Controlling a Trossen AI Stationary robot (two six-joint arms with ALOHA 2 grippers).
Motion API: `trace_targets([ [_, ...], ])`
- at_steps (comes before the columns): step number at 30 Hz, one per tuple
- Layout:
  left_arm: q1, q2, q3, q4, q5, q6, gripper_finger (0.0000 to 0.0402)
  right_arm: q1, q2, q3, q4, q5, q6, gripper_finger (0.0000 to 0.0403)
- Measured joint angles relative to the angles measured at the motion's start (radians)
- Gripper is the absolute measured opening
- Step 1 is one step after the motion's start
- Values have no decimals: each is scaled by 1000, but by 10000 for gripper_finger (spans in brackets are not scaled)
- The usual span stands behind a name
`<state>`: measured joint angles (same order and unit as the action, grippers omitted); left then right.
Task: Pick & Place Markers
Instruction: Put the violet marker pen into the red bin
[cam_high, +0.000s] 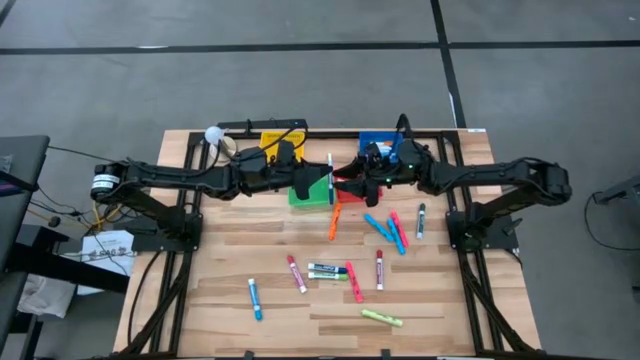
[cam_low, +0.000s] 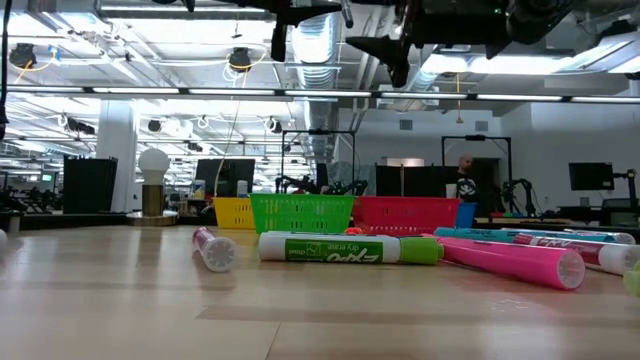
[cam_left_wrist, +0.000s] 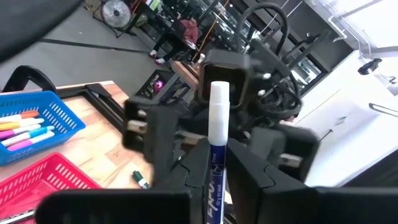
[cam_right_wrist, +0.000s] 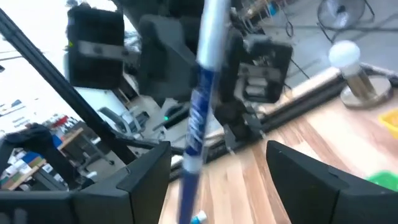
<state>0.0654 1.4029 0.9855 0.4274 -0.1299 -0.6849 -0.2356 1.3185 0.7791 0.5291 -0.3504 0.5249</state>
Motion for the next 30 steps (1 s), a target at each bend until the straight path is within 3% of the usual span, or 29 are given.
trace_targets([
  [9,0,-1,0,0,-1,0,39,14,124,97,1,-58,-8,255],
  [19,0,-2,0,-10,-3,0,41,-21,128,99,-4,-104,34,246],
  [23,0,-2,0,-27,-3,0,40,-22,118,99,-9,-99,34,208],
  [30,1,-2,0,-36,-8,0,42,-22,115,99,-26,-97,9,106],
])
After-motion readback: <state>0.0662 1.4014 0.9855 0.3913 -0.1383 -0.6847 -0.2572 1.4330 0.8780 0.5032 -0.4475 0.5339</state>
